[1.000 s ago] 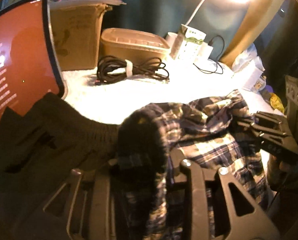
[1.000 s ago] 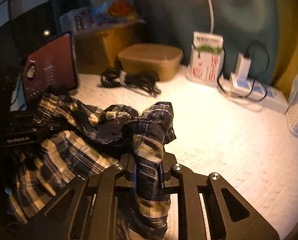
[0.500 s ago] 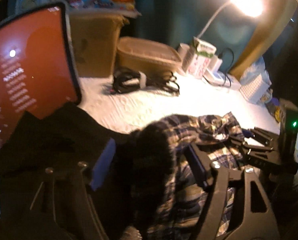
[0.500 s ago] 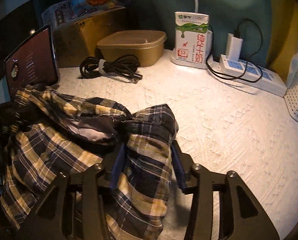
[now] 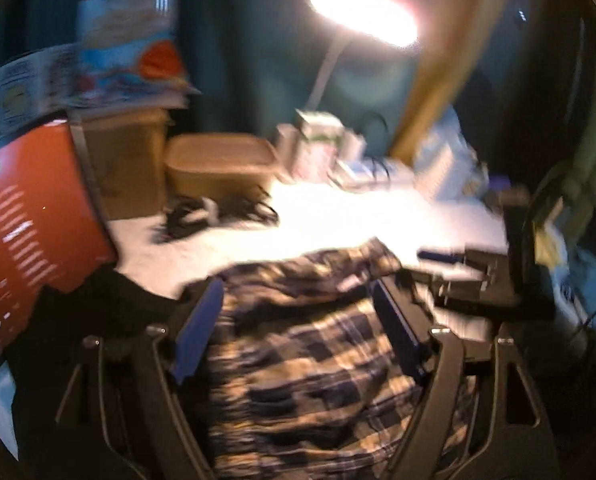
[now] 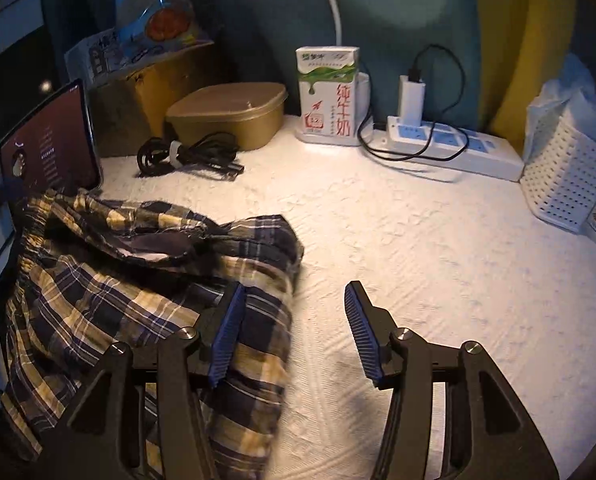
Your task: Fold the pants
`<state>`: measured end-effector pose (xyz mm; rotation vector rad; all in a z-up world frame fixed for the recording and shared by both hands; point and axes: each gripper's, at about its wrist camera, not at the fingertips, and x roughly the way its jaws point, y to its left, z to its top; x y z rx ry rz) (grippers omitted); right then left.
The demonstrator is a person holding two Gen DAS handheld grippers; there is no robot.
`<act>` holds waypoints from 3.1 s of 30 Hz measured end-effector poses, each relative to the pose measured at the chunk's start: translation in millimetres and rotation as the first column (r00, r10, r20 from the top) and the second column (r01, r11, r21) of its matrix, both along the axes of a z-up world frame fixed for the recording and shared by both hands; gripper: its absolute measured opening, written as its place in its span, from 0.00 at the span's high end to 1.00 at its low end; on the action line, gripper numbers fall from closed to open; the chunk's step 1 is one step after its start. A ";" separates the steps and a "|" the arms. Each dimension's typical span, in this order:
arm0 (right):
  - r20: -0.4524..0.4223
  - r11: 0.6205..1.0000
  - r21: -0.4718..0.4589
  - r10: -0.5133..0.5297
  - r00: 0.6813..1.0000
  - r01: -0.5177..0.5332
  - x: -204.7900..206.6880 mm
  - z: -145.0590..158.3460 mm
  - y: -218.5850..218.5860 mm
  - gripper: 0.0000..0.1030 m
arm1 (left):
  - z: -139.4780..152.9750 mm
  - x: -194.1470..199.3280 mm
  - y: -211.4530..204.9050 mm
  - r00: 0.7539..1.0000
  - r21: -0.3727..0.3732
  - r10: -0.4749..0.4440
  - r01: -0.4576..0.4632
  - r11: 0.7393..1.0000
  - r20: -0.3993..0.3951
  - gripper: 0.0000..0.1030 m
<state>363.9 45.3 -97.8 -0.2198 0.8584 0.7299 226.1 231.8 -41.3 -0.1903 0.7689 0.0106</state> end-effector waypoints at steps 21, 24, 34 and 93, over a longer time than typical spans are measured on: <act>-0.010 0.999 0.017 -0.038 0.999 0.038 -6.6 5.1 -30.9 0.47 | -31.9 25.7 20.8 0.992 -0.002 0.085 -0.086 0.996 -0.098 0.24; 0.004 0.999 0.026 -0.039 0.999 0.039 -17.4 11.9 -37.8 0.47 | -21.6 7.6 19.6 0.992 -0.015 0.112 -0.113 0.993 -0.066 0.24; 0.054 0.998 0.035 -0.057 0.997 0.055 -54.7 31.9 -70.5 0.43 | -8.5 -44.1 -26.7 0.993 0.037 0.121 -0.121 0.992 -0.011 0.24; 0.459 0.950 0.224 -0.301 0.836 0.218 -253.1 179.3 -230.0 0.36 | 109.8 -196.7 -186.3 0.901 0.203 0.110 -0.212 0.956 0.420 0.24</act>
